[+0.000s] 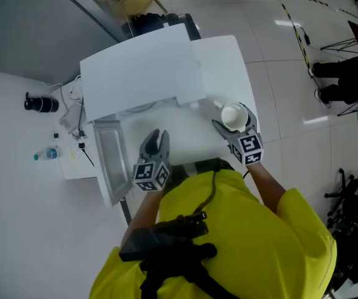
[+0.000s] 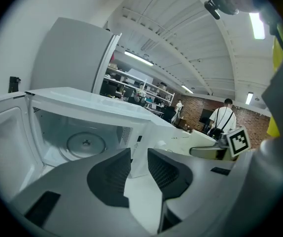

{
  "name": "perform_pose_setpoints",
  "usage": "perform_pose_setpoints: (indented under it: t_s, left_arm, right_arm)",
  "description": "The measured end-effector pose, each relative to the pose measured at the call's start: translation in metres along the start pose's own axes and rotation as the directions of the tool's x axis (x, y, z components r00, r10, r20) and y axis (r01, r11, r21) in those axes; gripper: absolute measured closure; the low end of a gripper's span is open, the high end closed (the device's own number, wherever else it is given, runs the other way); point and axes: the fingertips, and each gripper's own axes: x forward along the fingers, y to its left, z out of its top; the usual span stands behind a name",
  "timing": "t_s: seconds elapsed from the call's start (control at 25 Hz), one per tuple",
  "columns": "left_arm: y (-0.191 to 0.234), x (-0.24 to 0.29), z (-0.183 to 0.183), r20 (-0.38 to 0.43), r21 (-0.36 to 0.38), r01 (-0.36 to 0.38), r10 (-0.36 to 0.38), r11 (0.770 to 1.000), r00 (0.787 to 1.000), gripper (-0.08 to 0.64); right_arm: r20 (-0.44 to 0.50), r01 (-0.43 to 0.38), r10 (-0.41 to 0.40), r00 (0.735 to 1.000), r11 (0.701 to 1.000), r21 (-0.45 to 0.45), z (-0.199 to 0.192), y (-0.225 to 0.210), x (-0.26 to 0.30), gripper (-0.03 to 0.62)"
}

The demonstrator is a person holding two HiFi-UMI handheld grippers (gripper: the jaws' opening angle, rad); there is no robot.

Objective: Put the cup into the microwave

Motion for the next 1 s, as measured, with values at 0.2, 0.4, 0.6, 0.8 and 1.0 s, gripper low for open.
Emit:
perform_pose_setpoints:
  t_s: [0.2,0.4,0.6,0.8,1.0]
  left_arm:
    - [0.030,-0.026,0.007,0.046,-0.039,-0.044,0.045,0.998,0.998,0.465]
    - [0.063,-0.063,0.007,0.080,-0.062,-0.122,0.127,0.991,0.989,0.465]
    - [0.097,-0.086,0.001,0.085,-0.087,-0.186,0.193,0.979,0.977,0.465]
    - [0.115,-0.102,-0.005,0.083,-0.112,-0.211,0.221,0.971,0.972,0.465]
    - [0.118,-0.106,-0.022,0.040,-0.143,-0.191,0.199,0.971,0.979,0.465]
  right_arm:
    - [-0.034,-0.211,0.210,0.977,0.977,-0.019,0.022,0.087,-0.031,0.106]
    - [-0.070,-0.395,0.390,0.918,0.916,-0.074,0.028,0.170,0.004,0.105]
    - [-0.106,-0.483,0.472,0.875,0.864,-0.142,0.010,0.242,0.088,0.106]
    - [-0.118,-0.456,0.441,0.890,0.871,-0.183,-0.016,0.273,0.192,0.106]
    - [-0.076,-0.383,0.375,0.924,0.900,-0.208,-0.011,0.281,0.273,0.107]
